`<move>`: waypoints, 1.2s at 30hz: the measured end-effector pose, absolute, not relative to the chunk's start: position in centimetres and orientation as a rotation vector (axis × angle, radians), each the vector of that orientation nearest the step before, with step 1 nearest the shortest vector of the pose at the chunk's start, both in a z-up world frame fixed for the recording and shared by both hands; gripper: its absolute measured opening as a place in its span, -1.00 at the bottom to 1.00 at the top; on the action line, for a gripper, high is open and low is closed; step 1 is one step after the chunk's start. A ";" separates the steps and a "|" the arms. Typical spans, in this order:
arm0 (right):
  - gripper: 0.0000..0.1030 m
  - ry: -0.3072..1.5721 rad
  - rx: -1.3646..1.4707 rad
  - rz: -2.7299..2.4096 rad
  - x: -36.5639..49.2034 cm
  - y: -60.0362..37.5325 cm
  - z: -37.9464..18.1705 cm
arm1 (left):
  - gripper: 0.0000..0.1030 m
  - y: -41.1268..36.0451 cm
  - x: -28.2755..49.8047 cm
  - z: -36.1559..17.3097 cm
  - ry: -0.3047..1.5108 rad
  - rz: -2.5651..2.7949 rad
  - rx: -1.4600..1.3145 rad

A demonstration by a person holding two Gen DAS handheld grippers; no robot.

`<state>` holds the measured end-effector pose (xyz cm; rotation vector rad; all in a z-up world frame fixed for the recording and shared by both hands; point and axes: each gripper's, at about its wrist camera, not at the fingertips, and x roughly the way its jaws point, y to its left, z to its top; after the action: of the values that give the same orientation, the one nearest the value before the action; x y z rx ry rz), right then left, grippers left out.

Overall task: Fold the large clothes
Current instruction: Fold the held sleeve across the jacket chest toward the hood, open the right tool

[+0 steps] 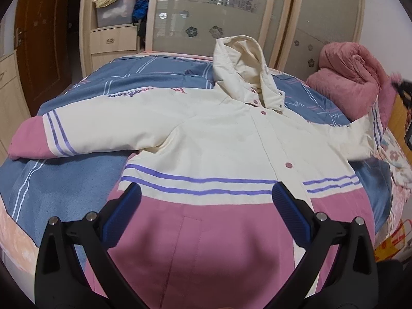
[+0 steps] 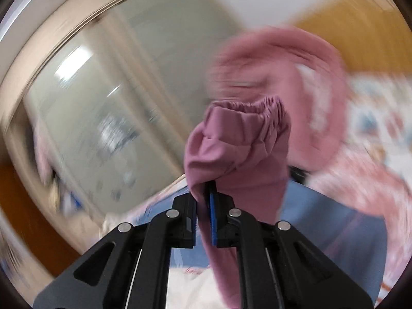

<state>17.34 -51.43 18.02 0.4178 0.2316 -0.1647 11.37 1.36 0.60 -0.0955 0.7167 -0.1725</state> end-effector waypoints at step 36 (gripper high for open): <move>0.97 0.455 0.088 -0.072 0.9 -30.8 5.6 | 0.96 0.9 8.7 1.0 0.662 -0.104 0.014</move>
<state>0.90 -30.79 5.58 0.0882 0.4555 -0.0721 8.67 0.89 1.04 0.0144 0.6623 -0.1042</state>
